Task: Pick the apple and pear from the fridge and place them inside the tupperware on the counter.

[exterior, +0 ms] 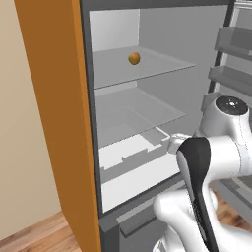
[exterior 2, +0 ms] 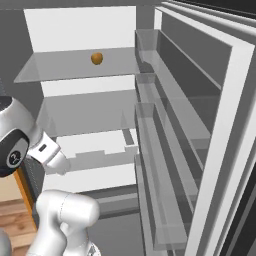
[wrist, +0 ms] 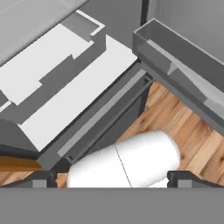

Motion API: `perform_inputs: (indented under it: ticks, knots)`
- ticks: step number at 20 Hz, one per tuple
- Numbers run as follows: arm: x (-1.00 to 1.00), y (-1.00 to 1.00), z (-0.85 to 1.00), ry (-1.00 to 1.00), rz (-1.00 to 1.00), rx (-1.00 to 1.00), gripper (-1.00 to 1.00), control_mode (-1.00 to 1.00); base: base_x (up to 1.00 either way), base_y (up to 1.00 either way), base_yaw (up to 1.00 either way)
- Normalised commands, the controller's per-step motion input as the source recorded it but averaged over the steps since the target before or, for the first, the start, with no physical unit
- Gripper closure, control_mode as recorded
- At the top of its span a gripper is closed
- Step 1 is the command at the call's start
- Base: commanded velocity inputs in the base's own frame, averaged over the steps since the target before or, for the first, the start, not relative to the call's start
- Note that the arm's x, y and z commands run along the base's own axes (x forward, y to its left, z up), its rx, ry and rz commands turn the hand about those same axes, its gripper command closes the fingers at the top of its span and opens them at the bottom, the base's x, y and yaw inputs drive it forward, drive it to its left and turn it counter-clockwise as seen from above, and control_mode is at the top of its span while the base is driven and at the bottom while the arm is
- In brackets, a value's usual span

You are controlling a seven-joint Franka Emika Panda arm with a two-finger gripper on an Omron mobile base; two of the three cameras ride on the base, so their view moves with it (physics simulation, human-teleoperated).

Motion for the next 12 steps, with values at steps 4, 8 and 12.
perform_inputs:
  ticks: [4, 8, 12]
  knots:
    - [0.64, 0.00, 0.65, -0.14, 0.24, -0.03, -1.00, -1.00, 0.00, 0.00, 0.00]
    - [0.59, 0.00, 0.87, -0.31, 0.13, -0.20, -1.00, -1.00, 0.00, 0.00, 0.00]
    - [0.60, 0.00, 0.78, -0.28, 0.04, -0.25, -1.00, -1.00, 0.00, 0.00, 0.00]
